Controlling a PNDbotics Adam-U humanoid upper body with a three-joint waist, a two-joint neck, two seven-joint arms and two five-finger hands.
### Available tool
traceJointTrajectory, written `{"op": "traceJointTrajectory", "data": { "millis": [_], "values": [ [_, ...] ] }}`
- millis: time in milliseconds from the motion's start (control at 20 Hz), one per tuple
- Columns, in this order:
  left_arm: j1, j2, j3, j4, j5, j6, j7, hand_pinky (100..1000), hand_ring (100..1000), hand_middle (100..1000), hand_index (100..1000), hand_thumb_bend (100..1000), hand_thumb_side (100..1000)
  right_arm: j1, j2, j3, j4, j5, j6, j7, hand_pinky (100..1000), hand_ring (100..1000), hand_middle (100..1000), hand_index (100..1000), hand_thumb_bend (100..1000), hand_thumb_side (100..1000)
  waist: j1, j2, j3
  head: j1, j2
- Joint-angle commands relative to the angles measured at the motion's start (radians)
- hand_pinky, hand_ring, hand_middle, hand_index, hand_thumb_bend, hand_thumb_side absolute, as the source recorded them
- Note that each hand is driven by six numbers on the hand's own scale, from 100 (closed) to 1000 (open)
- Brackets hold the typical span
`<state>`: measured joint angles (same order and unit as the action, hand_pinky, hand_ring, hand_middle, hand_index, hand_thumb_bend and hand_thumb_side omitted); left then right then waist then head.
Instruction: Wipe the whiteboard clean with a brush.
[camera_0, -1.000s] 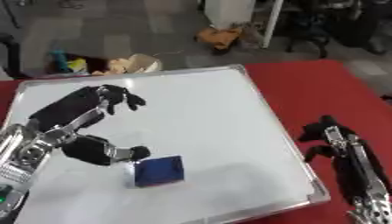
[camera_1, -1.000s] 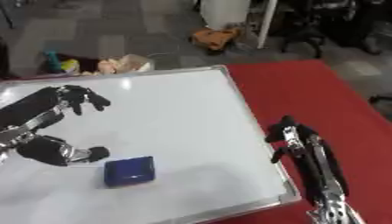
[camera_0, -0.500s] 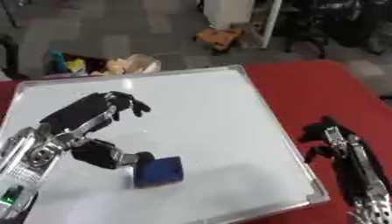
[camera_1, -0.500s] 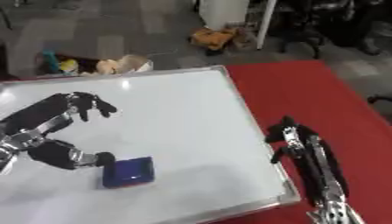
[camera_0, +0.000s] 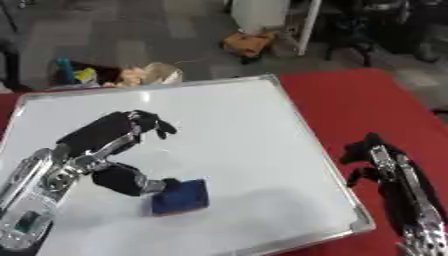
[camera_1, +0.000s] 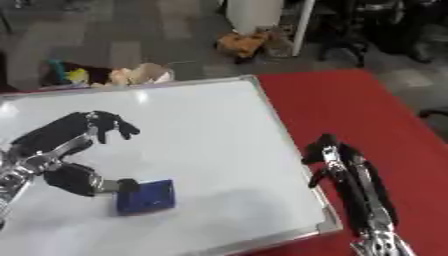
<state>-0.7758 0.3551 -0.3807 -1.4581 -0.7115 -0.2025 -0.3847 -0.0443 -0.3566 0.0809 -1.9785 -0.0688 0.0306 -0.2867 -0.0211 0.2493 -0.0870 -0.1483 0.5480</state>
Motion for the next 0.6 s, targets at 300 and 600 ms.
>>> {"op": "traceJointTrajectory", "data": {
  "millis": [300, 600],
  "values": [
    [-0.021, -0.011, -0.01, 0.018, -0.041, 0.001, 0.013, 529, 794, 620, 818, 645, 661, -0.008, -0.012, -0.003, -0.022, -0.004, -0.001, 0.003, 315, 585, 493, 601, 100, 841, -0.001, -0.012, -0.002, -0.002, -0.012],
    [-0.018, -0.023, -0.019, 0.046, -0.067, 0.003, 0.01, 520, 786, 610, 817, 645, 648, -0.008, -0.011, -0.003, -0.022, -0.004, 0.0, 0.004, 315, 585, 493, 601, 100, 841, -0.002, -0.012, -0.003, -0.004, -0.011]
  ]
}}
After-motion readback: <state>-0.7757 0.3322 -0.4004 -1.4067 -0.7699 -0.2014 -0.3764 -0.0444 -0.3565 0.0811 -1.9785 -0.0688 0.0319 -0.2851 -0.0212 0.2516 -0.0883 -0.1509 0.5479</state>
